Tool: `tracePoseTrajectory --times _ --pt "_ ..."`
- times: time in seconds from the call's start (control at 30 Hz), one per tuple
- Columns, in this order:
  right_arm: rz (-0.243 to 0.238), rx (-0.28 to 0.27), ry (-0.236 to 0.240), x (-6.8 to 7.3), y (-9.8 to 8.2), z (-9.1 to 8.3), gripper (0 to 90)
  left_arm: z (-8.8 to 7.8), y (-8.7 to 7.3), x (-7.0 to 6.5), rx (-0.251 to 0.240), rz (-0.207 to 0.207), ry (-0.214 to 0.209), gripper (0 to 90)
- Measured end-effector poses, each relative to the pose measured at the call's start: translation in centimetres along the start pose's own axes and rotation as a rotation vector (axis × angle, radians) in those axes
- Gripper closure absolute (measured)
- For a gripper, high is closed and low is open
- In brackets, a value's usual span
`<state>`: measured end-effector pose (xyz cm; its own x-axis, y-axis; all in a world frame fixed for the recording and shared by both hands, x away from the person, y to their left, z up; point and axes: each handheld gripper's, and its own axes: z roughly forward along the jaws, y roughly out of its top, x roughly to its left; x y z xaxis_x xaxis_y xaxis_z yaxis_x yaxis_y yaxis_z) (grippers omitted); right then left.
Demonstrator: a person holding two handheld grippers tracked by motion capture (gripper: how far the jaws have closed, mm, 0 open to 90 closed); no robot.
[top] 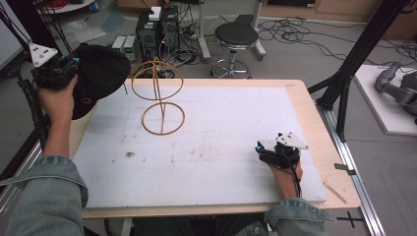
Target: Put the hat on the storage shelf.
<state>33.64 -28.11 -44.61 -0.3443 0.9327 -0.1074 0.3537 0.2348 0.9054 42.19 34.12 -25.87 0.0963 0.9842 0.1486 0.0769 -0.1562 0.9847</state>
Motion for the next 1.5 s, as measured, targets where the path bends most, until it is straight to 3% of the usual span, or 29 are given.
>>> tracePoseTrajectory --times 0.4,0.67,1.0,1.5 --pt "0.004 -0.002 -0.003 0.0 0.0 0.0 14.9 -0.7 1.9 0.0 -0.047 0.005 0.006 84.6" --pt "0.007 0.000 -0.004 0.0 0.0 0.0 14.9 -1.4 3.6 -0.3 -0.087 0.002 -0.014 84.6" --pt "0.014 -0.002 -0.003 0.0 0.0 -0.1 14.9 -1.9 5.8 -1.8 -0.140 0.029 -0.046 84.6" --pt "0.018 -0.007 0.006 -0.1 0.1 -0.1 14.9 -2.1 7.8 -5.0 -0.203 0.022 -0.137 84.5"
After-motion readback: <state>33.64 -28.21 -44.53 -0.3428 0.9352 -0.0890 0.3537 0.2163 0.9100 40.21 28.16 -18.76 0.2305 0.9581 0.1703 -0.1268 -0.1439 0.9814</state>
